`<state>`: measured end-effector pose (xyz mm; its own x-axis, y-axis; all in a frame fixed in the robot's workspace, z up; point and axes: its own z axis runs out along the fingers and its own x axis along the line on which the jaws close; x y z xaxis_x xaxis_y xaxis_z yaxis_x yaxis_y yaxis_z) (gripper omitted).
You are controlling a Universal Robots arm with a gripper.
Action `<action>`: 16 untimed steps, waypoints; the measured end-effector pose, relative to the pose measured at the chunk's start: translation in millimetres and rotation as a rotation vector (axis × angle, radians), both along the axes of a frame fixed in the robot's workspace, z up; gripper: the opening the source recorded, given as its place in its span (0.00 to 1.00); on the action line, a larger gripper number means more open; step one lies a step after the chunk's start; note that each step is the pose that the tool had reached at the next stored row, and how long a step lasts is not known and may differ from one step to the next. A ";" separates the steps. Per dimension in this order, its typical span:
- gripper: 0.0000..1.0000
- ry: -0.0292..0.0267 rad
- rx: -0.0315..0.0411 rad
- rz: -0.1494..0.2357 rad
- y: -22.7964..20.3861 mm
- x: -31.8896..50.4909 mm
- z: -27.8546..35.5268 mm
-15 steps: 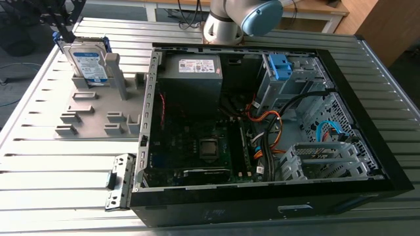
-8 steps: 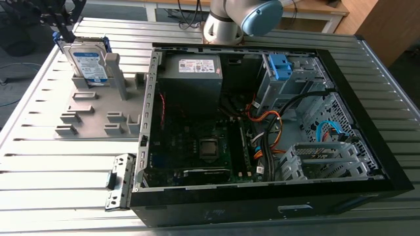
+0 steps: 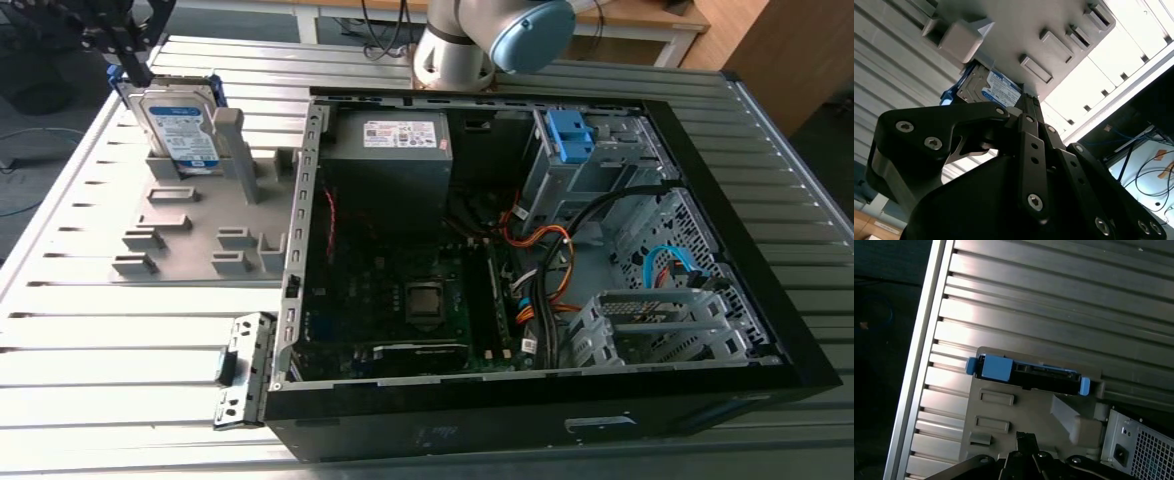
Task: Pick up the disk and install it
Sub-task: 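Pick up the disk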
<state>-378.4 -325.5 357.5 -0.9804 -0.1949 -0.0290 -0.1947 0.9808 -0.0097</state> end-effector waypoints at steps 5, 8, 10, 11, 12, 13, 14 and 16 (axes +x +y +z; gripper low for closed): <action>0.11 0.0000 0.0000 0.023 0.0 0.0 0.0; 0.11 0.0000 0.0000 0.037 0.0 0.0 0.0; 0.11 0.0000 0.0000 0.046 0.0 0.0 0.0; 0.11 0.0000 0.0000 0.050 0.0 0.0 0.0; 0.11 -0.0001 0.0000 0.055 0.0 0.0 0.0; 0.11 0.0000 0.0000 0.059 0.0 0.0 0.0; 0.11 -0.0001 0.0000 0.064 0.0 0.0 0.0; 0.11 0.0000 0.0000 0.073 0.0 0.0 0.0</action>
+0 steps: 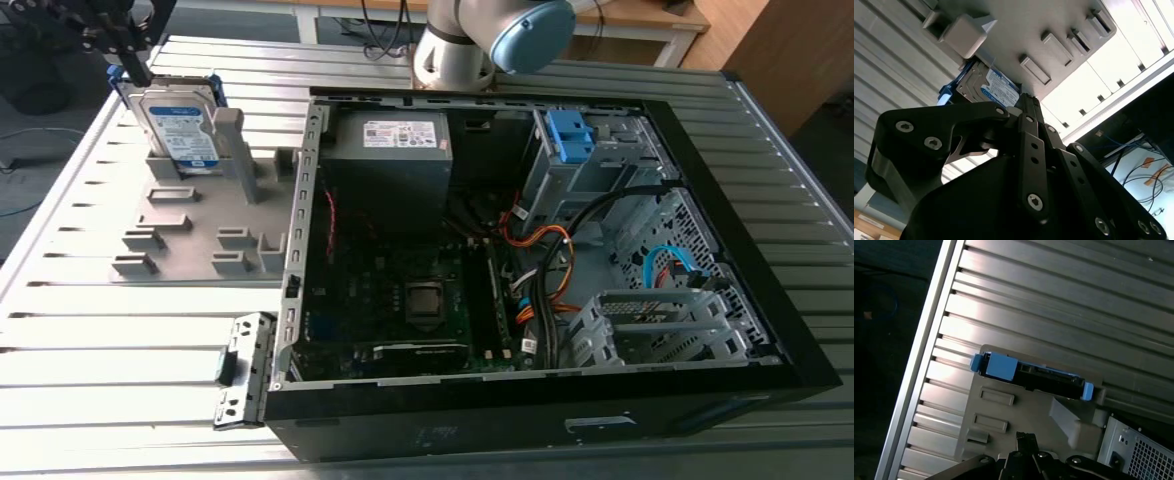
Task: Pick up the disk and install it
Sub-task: 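Pick up the disk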
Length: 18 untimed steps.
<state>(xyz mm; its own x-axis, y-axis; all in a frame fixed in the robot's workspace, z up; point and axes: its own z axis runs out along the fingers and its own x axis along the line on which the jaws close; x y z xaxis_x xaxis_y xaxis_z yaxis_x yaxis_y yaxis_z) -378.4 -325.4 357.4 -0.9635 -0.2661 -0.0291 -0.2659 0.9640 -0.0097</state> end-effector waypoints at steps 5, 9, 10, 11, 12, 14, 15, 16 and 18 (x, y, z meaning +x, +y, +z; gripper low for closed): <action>0.11 0.0000 0.0000 0.023 0.0 0.0 0.0; 0.11 0.0000 0.0000 0.041 0.0 0.0 0.0; 0.11 0.0000 0.0000 0.045 0.0 0.0 0.0; 0.11 0.0000 0.0000 0.050 0.0 0.0 0.0; 0.11 0.0000 0.0000 0.054 0.0 0.0 0.0; 0.11 0.0000 0.0000 0.064 0.0 0.0 0.0; 0.11 0.0000 0.0000 0.068 0.0 0.0 0.0; 0.11 0.0000 0.0000 0.073 0.0 0.0 0.0; 0.11 0.0000 0.0000 0.082 0.0 0.0 0.0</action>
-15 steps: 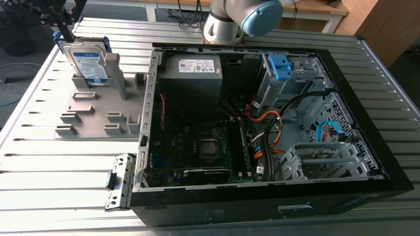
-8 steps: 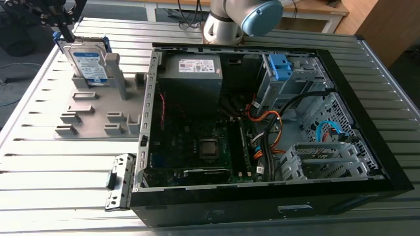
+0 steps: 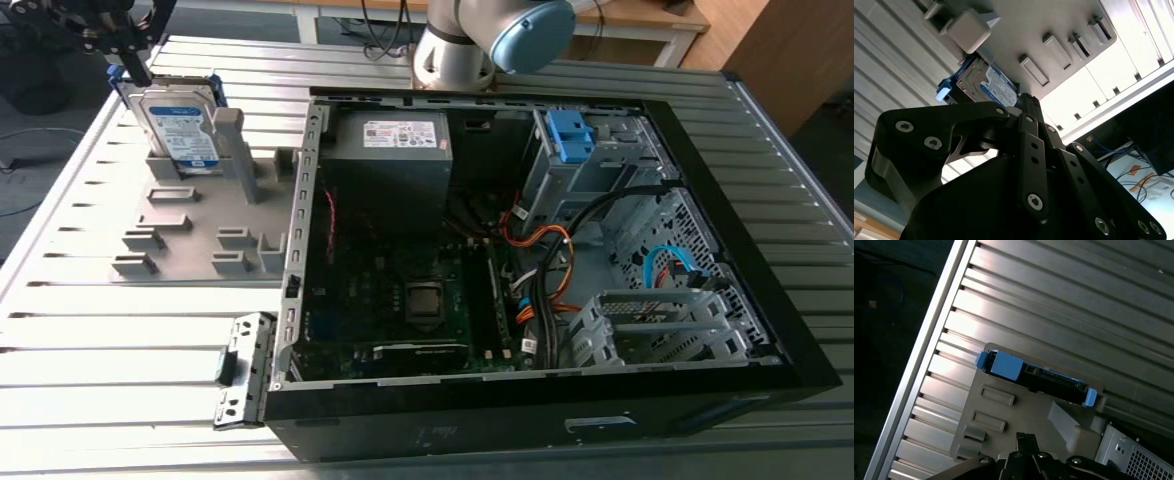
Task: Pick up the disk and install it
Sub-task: 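Pick up the disk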
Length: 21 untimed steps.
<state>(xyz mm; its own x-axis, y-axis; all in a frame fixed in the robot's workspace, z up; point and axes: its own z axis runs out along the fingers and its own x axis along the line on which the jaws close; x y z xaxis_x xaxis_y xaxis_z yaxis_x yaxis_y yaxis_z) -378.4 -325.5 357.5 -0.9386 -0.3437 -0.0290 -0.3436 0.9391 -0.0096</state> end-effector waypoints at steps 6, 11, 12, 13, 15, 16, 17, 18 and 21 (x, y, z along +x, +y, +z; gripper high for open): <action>0.11 0.0000 0.0000 0.027 0.0 0.0 0.0; 0.11 0.0000 0.0000 0.052 0.0 0.0 0.0; 0.11 0.0000 0.0000 0.057 0.0 0.0 0.0; 0.11 0.0000 0.0000 0.062 0.0 0.0 0.0; 0.11 0.0000 0.0000 0.072 0.0 0.0 0.0; 0.11 0.0000 0.0000 0.077 0.0 0.0 0.0; 0.11 -0.0001 0.0000 0.081 0.0 0.0 0.0; 0.11 -0.0001 0.0000 0.086 0.0 0.0 0.0; 0.11 0.0000 0.0000 0.100 0.0 0.0 0.0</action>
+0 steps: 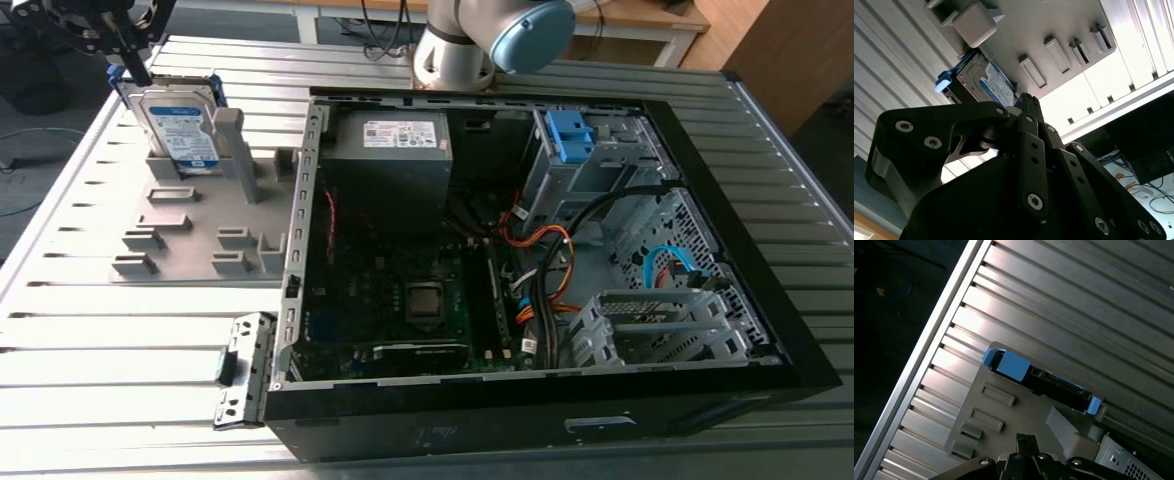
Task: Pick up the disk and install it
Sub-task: 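Pick up the disk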
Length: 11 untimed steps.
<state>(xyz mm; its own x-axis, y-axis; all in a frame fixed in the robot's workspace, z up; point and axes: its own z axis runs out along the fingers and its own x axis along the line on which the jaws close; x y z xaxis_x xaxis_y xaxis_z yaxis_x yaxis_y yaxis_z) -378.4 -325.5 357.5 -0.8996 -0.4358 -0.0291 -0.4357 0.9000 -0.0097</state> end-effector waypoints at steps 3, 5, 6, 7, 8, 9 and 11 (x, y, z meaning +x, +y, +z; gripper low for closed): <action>0.11 0.0000 0.0000 0.013 0.0 0.0 0.0; 0.11 0.0000 0.0000 0.022 0.0 0.0 0.0; 0.11 0.0000 0.0000 0.026 0.0 0.0 0.0; 0.11 0.0000 0.0000 0.030 0.0 0.0 0.0; 0.11 0.0000 0.0000 0.034 0.0 0.0 0.0; 0.11 0.0000 0.0000 0.038 0.0 0.0 0.0; 0.11 0.0000 0.0000 0.047 0.0 0.0 0.0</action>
<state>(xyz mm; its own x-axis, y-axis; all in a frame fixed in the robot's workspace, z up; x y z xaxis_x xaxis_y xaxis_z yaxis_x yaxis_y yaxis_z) -378.4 -325.5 357.4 -0.8782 -0.4775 -0.0291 -0.4774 0.8786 -0.0096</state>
